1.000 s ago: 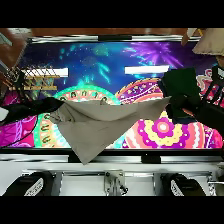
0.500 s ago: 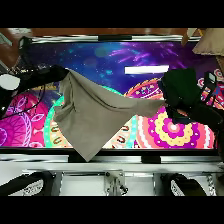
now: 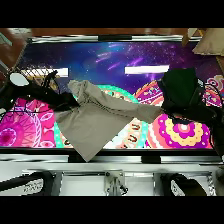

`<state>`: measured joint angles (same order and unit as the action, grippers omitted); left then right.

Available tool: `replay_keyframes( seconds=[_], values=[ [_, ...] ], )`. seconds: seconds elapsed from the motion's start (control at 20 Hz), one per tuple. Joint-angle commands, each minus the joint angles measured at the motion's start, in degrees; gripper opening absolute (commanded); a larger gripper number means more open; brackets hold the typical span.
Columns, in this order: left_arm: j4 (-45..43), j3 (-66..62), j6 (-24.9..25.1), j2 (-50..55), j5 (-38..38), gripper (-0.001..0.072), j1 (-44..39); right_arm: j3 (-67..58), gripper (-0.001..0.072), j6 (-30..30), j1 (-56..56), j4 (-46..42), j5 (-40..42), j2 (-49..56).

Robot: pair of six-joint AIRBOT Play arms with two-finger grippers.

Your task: Fold the shirts.

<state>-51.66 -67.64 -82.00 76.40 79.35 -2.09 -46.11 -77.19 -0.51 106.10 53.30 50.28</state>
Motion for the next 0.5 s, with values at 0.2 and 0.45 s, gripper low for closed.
replay_keyframes(
  seconds=[0.2, 0.45],
  values=[
    [1.2, 34.1, -7.5, -17.6, -3.8, 0.072, -2.6, 0.0, 0.0071, -0.5, 0.0, -1.6, 3.7, 0.2],
    [4.2, 45.2, -8.9, -22.2, -9.3, 0.072, -2.6, 0.0, 0.0071, -0.5, 0.0, -1.6, 3.6, 0.2]
  ],
)
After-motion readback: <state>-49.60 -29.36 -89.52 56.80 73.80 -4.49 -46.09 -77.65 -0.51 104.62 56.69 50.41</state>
